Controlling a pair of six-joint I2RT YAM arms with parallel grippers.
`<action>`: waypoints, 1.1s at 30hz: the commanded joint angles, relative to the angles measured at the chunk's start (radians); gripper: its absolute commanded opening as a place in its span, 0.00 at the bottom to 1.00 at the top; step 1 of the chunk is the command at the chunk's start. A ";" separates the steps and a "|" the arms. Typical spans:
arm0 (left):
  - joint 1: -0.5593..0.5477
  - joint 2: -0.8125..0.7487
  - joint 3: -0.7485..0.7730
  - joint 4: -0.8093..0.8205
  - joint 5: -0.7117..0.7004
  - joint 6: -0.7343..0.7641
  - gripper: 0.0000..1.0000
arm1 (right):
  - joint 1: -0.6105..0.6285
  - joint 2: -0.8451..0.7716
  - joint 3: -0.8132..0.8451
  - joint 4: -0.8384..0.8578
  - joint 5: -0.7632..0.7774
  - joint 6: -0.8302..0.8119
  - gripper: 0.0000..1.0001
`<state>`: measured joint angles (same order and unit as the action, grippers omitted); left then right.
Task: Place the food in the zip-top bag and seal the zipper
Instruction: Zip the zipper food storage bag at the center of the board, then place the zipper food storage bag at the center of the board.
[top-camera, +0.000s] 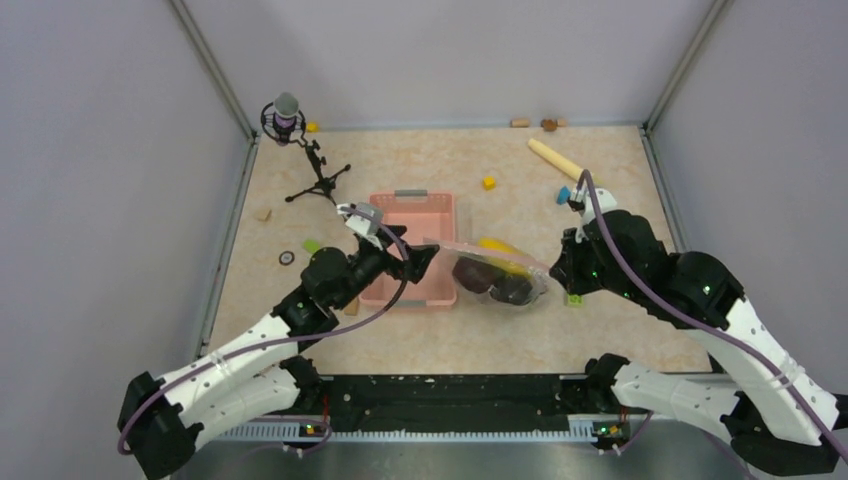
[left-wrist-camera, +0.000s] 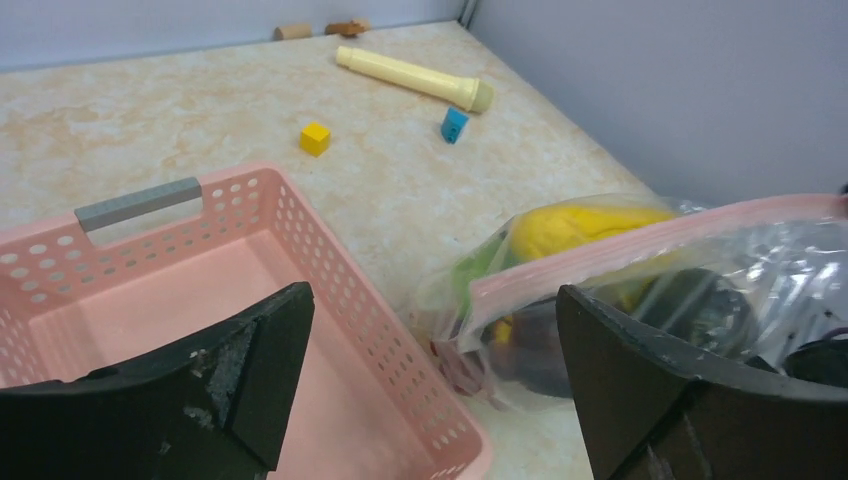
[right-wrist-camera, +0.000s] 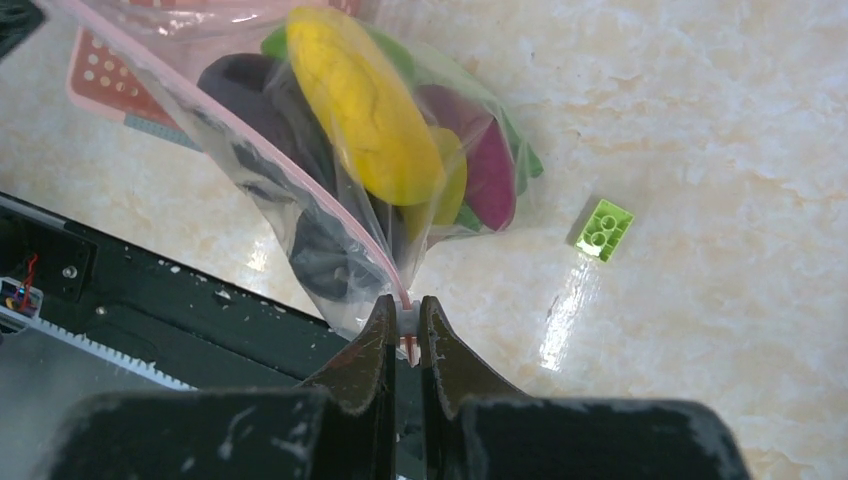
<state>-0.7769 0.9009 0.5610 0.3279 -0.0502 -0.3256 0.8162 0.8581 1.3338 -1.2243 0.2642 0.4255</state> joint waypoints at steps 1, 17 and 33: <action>0.001 -0.167 -0.042 0.047 0.041 0.016 0.97 | 0.000 -0.010 -0.049 0.105 -0.021 0.021 0.00; 0.001 -0.365 -0.066 -0.038 -0.035 -0.033 0.97 | 0.001 0.097 -0.219 0.010 0.128 0.256 0.00; 0.001 -0.246 -0.024 -0.057 -0.051 -0.030 0.97 | -0.306 0.415 -0.067 0.240 0.582 0.176 0.00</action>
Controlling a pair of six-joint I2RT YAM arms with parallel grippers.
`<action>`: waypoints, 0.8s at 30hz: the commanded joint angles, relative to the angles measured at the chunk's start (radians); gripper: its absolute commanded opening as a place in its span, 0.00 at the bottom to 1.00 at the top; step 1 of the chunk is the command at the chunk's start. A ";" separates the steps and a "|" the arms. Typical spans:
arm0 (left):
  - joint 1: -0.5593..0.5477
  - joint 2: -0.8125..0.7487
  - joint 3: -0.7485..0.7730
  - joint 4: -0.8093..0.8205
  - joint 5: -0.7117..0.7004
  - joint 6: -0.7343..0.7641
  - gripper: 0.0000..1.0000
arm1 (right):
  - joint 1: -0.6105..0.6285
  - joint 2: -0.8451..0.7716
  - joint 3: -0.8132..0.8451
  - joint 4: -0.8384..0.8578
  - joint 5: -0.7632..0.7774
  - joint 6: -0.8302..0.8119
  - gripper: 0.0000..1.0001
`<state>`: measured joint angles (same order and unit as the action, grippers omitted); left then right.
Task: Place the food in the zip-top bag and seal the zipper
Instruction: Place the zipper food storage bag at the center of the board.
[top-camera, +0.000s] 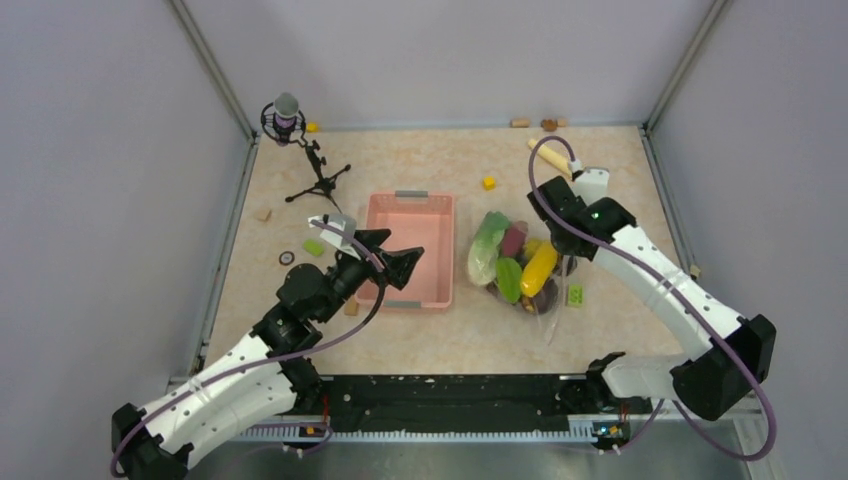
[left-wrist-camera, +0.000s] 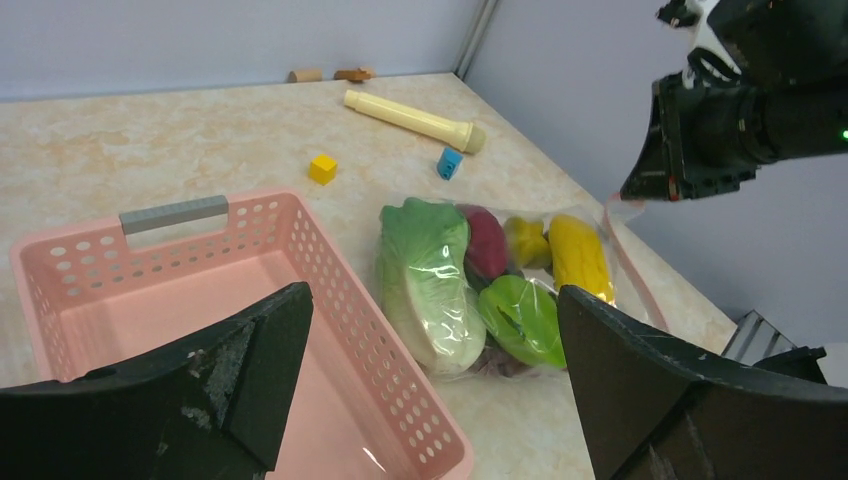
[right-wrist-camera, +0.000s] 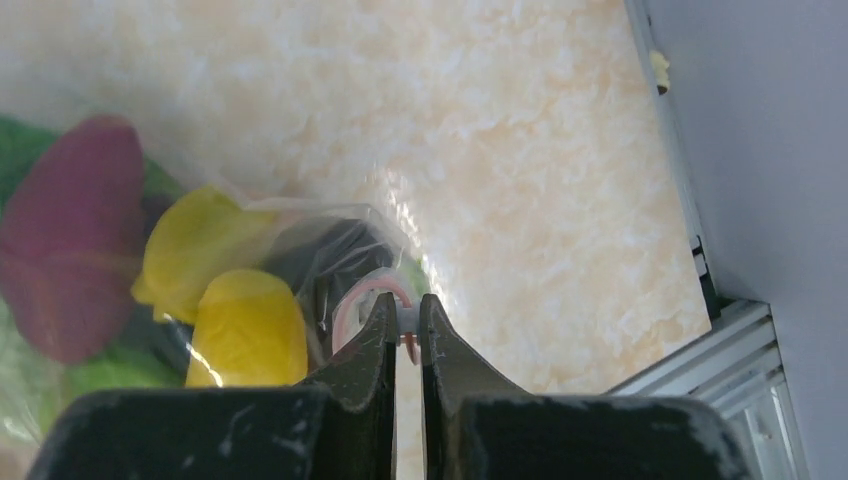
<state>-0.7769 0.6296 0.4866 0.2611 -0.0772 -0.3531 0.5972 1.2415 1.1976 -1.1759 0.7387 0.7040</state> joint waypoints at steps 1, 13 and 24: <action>0.001 0.033 0.055 0.005 -0.032 -0.004 0.97 | -0.127 0.043 0.070 0.253 0.095 -0.151 0.00; 0.001 0.072 0.072 -0.014 -0.097 -0.001 0.97 | -0.433 0.270 0.089 0.751 0.004 -0.485 0.00; 0.001 0.123 0.107 -0.034 -0.163 -0.008 0.97 | -0.500 0.378 0.169 0.744 0.022 -0.457 0.81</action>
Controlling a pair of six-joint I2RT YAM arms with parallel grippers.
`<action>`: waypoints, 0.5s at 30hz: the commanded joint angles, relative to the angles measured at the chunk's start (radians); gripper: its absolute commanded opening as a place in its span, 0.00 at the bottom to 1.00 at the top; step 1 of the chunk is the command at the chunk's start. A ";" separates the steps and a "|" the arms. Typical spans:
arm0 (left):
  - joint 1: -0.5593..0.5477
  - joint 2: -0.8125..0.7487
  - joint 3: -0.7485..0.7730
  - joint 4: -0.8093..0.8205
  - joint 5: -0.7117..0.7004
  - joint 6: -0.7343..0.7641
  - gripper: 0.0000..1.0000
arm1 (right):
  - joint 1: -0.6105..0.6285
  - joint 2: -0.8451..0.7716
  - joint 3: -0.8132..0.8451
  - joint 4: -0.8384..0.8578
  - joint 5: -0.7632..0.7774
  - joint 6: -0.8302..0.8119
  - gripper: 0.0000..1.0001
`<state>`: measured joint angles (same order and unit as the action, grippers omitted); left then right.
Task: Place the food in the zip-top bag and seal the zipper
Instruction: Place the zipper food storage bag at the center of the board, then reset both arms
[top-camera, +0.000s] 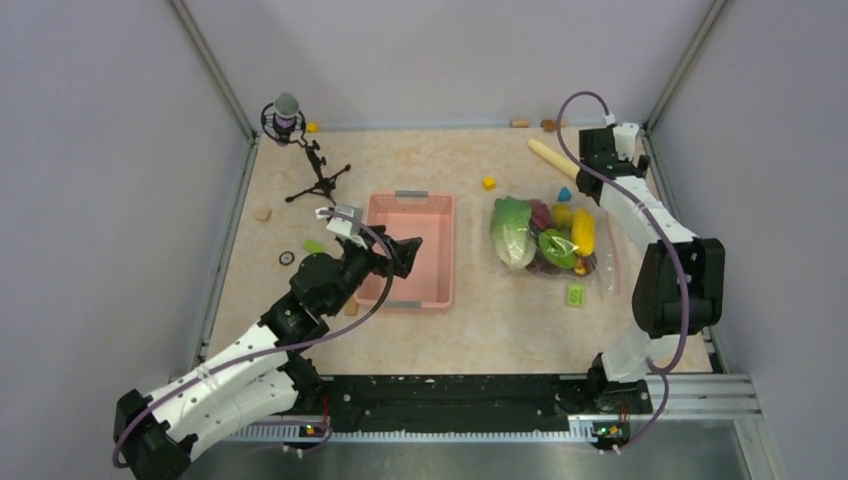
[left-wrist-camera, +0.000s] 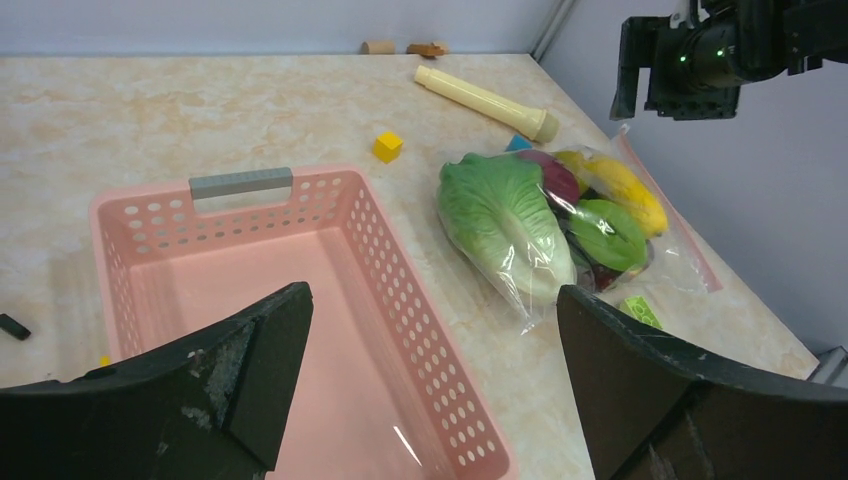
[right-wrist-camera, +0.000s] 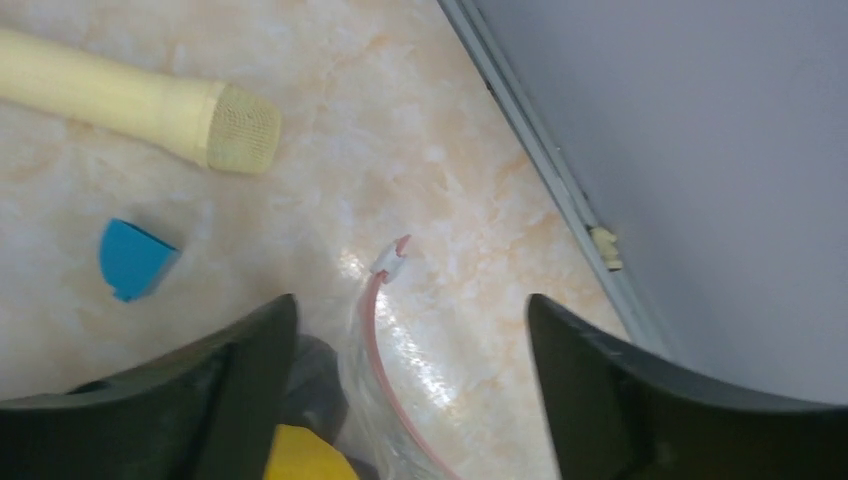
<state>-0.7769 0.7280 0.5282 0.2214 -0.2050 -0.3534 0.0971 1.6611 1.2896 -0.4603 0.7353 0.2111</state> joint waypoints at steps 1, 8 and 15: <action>0.001 0.035 0.077 -0.009 -0.042 -0.016 0.97 | 0.000 -0.068 0.080 0.016 0.026 0.059 0.94; 0.000 0.066 0.147 -0.234 -0.091 -0.123 0.97 | 0.001 -0.407 -0.057 0.080 -0.102 0.111 0.99; 0.001 -0.026 0.225 -0.520 -0.212 -0.240 0.97 | 0.001 -0.576 -0.126 0.120 -0.363 0.012 0.99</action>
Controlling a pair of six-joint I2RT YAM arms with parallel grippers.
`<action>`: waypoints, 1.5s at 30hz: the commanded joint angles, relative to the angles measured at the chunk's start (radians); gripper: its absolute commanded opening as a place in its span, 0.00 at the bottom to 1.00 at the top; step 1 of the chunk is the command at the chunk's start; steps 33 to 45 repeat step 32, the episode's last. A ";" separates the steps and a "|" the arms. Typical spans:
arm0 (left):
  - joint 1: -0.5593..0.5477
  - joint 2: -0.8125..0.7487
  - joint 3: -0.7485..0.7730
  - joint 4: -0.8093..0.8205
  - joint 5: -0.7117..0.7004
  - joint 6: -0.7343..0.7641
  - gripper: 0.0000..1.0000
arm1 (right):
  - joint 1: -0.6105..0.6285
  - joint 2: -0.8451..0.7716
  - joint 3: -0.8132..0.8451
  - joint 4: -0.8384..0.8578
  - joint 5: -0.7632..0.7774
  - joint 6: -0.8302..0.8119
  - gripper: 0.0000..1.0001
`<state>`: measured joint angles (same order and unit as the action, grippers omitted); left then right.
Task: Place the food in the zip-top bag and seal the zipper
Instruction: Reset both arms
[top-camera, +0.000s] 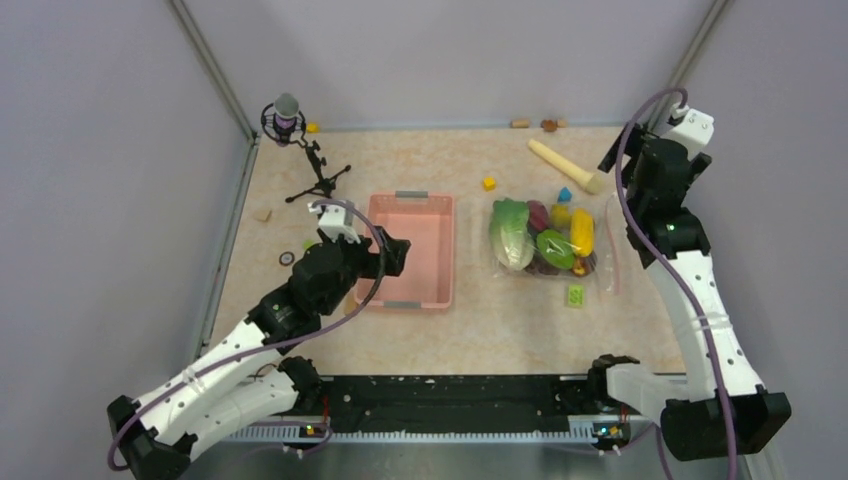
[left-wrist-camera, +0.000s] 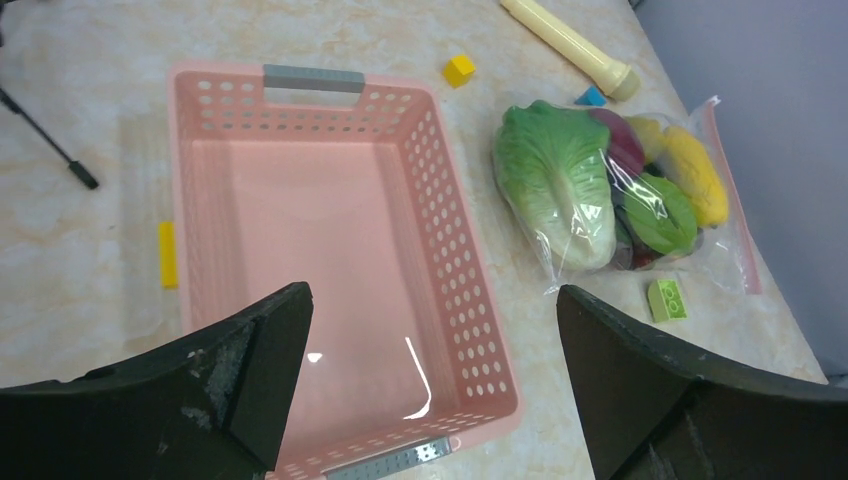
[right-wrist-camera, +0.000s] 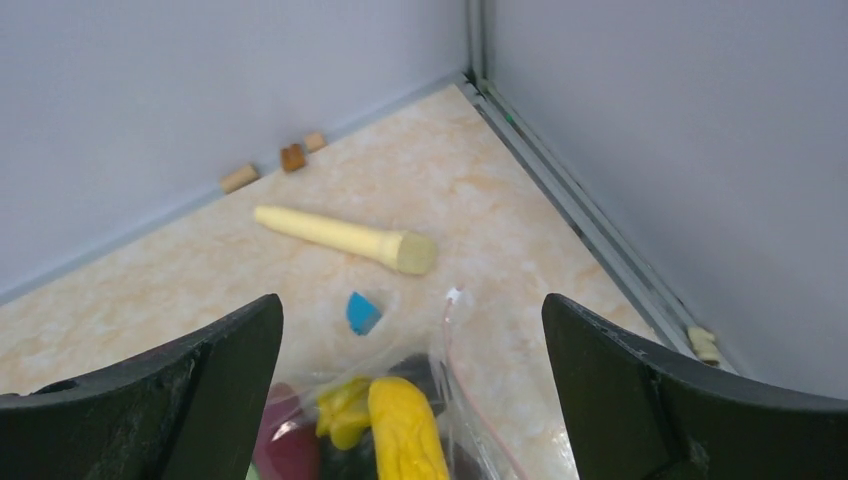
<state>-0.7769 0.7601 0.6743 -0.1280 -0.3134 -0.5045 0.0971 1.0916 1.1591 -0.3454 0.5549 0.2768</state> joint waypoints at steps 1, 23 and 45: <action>0.001 -0.069 0.087 -0.203 -0.116 -0.100 0.97 | 0.000 -0.009 0.021 -0.019 -0.205 -0.059 0.99; 0.001 -0.182 0.105 -0.526 -0.607 -0.240 0.97 | 0.000 -0.150 0.007 -0.059 -0.243 -0.087 0.99; 0.001 -0.186 0.084 -0.527 -0.601 -0.240 0.97 | 0.000 -0.200 -0.033 0.001 -0.312 -0.093 0.99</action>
